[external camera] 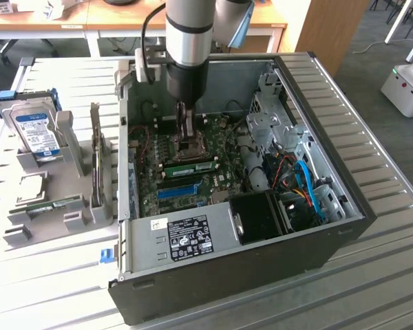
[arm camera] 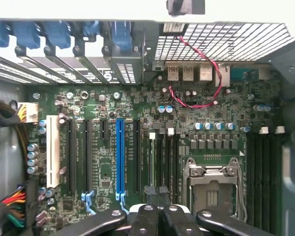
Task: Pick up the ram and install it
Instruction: 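Press down the ram until it locks into place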
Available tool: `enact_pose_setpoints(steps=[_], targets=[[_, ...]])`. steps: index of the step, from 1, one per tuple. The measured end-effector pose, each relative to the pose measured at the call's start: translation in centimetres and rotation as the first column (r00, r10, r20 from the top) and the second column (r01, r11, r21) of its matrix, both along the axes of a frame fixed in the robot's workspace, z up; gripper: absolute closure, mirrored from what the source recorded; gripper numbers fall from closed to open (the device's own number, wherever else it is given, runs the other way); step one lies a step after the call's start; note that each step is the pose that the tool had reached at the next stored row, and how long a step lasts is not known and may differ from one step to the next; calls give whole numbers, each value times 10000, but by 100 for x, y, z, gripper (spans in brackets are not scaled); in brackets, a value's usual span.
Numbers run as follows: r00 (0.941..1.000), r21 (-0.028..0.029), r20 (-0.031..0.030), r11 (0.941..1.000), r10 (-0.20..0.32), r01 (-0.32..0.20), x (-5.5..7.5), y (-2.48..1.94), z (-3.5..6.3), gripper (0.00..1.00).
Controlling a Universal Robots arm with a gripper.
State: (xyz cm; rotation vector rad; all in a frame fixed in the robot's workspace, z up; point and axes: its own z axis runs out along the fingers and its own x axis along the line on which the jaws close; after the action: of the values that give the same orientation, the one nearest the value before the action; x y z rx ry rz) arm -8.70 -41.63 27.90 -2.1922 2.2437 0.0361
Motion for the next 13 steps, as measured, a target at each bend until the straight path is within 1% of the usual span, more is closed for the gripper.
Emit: enact_pose_setpoints(steps=[13], targets=[[10000, -1, -1, 10000, 0, 0, 1, 0, 320, 89]])
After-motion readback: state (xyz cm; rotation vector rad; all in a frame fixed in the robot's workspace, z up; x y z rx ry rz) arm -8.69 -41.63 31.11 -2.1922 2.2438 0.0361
